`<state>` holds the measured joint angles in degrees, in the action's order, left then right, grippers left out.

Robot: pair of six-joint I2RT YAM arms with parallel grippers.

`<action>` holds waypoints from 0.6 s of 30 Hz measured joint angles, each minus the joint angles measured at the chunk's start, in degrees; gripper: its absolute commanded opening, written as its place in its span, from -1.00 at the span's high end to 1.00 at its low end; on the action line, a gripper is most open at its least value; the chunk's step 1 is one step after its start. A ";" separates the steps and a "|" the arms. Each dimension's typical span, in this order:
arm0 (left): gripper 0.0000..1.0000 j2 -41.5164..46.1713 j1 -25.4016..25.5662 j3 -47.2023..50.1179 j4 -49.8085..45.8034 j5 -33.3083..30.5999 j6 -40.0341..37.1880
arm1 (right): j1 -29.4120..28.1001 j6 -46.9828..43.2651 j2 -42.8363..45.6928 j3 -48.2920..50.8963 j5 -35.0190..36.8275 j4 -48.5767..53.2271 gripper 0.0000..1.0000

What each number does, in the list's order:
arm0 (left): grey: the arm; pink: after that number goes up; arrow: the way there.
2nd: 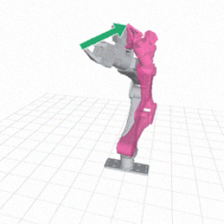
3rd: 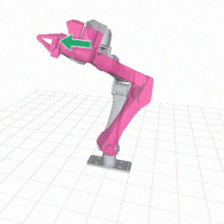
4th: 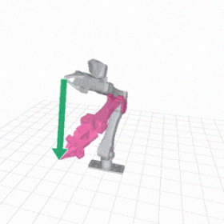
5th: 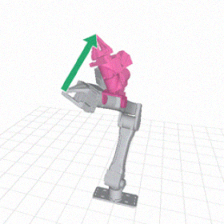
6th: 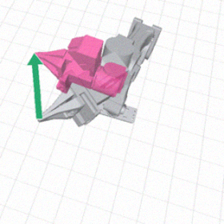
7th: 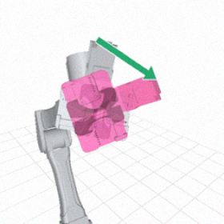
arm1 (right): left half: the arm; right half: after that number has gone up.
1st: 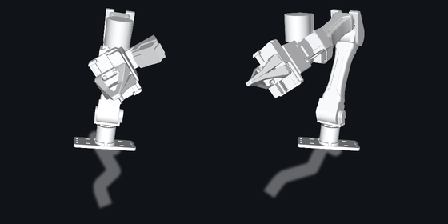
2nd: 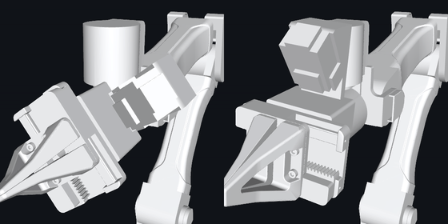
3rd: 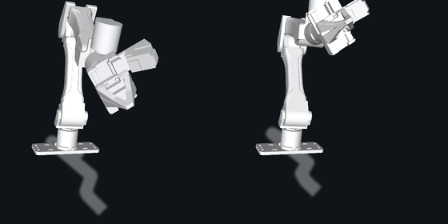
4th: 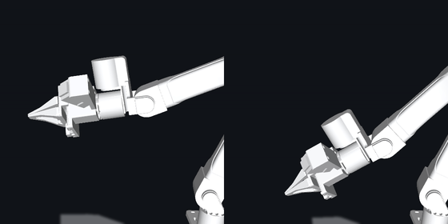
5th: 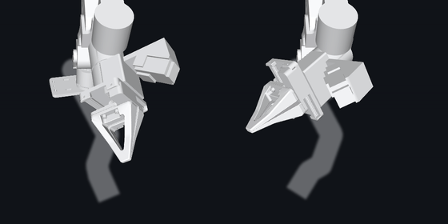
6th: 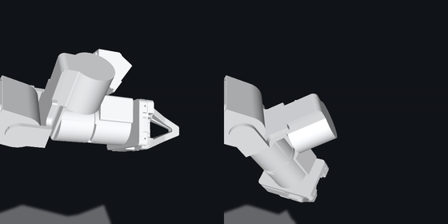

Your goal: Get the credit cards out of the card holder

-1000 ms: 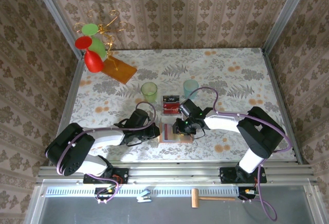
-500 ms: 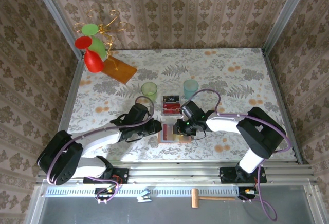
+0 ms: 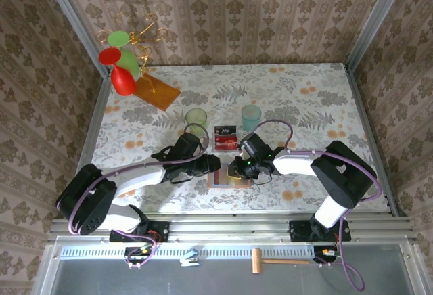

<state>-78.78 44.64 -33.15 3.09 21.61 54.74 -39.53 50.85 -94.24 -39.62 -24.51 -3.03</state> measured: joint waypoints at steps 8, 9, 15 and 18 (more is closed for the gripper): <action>0.20 -2.58 0.39 0.28 3.41 0.74 1.46 | 0.17 0.31 0.00 0.37 -0.31 -0.66 0.67; 0.20 -2.89 0.39 0.44 3.82 0.74 1.66 | 0.17 0.35 0.00 0.37 -0.37 -0.68 0.67; 0.20 -4.48 0.39 1.05 4.72 0.76 2.62 | 0.28 0.39 0.00 0.61 -0.46 -1.11 0.68; 0.22 -5.16 0.39 1.07 5.03 0.76 2.75 | 0.28 0.39 0.00 0.72 -0.63 -1.33 0.68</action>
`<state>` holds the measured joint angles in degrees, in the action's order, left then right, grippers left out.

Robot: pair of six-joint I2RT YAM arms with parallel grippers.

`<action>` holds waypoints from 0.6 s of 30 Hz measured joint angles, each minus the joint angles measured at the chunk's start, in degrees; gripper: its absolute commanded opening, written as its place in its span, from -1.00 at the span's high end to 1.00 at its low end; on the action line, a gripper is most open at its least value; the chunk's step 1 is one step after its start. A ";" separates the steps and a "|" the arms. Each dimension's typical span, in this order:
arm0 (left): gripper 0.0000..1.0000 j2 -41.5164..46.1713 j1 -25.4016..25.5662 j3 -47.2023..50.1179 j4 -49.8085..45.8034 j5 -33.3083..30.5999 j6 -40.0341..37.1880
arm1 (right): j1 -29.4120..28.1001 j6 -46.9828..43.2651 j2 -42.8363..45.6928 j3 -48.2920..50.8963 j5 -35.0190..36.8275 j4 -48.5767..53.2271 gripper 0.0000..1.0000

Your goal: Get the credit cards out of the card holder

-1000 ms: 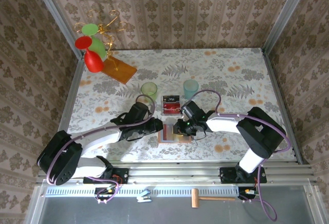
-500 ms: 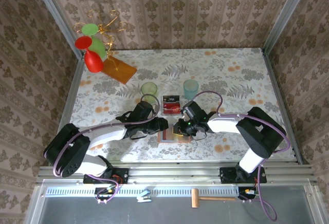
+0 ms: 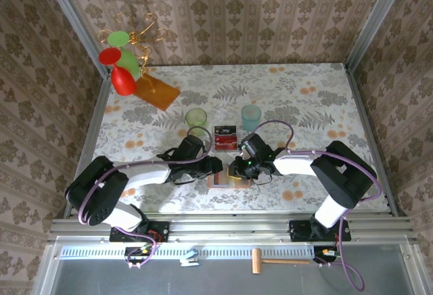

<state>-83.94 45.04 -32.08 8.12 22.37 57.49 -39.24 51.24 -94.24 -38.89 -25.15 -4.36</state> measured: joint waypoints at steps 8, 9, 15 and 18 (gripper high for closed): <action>0.48 -2.01 0.13 0.94 5.11 1.97 2.08 | 0.09 0.04 -0.07 0.11 -0.26 -0.28 0.68; 0.50 -2.27 0.24 1.22 6.16 2.34 2.51 | 0.09 0.07 -0.11 0.11 -0.28 -0.33 0.68; 0.51 -2.64 0.33 1.75 9.64 3.67 3.89 | 0.11 0.22 -0.07 0.11 -0.44 -0.37 0.57; 0.49 -2.64 0.31 1.75 9.88 4.00 4.02 | 0.09 0.42 0.90 0.11 -0.22 0.15 0.46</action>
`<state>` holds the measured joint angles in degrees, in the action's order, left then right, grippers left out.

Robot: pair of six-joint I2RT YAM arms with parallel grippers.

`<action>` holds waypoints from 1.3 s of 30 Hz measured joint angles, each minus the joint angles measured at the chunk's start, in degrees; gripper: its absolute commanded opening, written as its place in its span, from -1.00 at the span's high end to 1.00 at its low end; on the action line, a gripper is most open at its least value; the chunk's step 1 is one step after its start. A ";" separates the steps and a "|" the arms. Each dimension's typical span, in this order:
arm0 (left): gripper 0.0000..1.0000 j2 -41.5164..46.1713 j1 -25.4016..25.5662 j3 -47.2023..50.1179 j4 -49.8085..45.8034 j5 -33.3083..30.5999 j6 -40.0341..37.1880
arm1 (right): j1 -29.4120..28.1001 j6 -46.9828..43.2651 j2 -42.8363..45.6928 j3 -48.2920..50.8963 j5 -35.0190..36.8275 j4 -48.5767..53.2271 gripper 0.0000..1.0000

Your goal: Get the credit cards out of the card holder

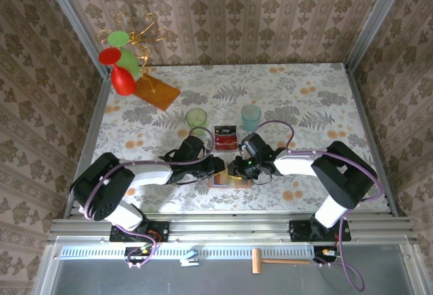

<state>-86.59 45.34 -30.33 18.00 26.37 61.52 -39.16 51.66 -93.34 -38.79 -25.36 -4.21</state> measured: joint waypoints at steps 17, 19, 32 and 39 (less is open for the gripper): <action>0.24 0.02 0.72 -7.61 -6.36 1.99 -3.06 | 7.91 -2.99 20.35 0.00 5.27 14.53 0.42; 0.19 -0.07 1.22 -8.81 -6.93 2.25 -3.39 | 8.61 -3.52 21.73 0.02 5.49 15.89 0.42; 0.14 -8.13 4.28 -15.15 -8.35 3.28 -3.91 | 9.66 -4.39 25.42 2.62 6.03 18.78 0.41; 0.14 -10.86 4.90 -15.74 -7.34 3.85 -3.82 | 9.66 -5.01 25.90 3.13 6.14 19.43 0.41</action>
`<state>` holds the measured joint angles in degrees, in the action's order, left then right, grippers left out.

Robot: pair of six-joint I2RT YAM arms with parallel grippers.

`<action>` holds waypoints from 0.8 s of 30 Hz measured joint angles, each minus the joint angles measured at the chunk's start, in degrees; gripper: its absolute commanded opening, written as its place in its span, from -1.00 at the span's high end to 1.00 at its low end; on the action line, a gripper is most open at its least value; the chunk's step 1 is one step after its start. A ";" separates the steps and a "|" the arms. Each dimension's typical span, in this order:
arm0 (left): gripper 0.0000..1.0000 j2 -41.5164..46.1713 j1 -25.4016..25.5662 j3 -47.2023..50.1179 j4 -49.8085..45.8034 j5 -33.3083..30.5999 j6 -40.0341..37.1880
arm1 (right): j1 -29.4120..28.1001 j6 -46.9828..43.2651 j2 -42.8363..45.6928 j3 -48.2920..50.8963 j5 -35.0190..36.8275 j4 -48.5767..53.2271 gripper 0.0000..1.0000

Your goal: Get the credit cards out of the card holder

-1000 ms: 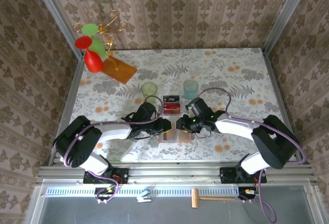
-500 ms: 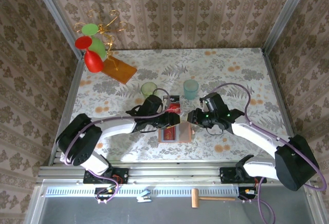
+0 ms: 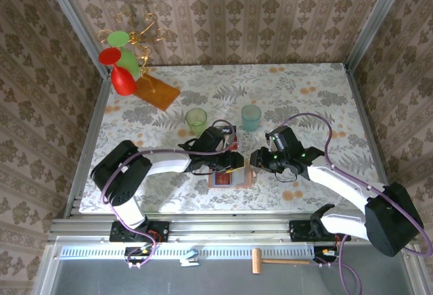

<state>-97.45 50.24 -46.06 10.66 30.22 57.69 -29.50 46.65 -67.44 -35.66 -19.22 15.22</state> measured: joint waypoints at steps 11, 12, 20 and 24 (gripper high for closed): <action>0.13 -0.39 0.00 -0.02 1.27 0.24 0.17 | 0.00 0.02 0.37 0.31 0.00 0.22 0.41; 0.12 -0.39 0.00 -0.02 1.38 0.24 0.17 | 0.00 0.02 0.37 0.31 0.00 0.20 0.41; 0.12 -0.31 -0.02 0.04 1.73 0.20 0.15 | 0.00 0.04 0.17 0.31 -0.09 0.02 0.41; 0.13 1.27 -0.15 1.01 1.60 -0.02 0.15 | 0.00 0.22 -1.44 0.31 -0.72 -0.98 0.43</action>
<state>-96.18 50.09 -45.06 12.25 30.20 57.84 -29.50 46.87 -68.88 -35.35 -19.94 14.24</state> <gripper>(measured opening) 0.438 0.290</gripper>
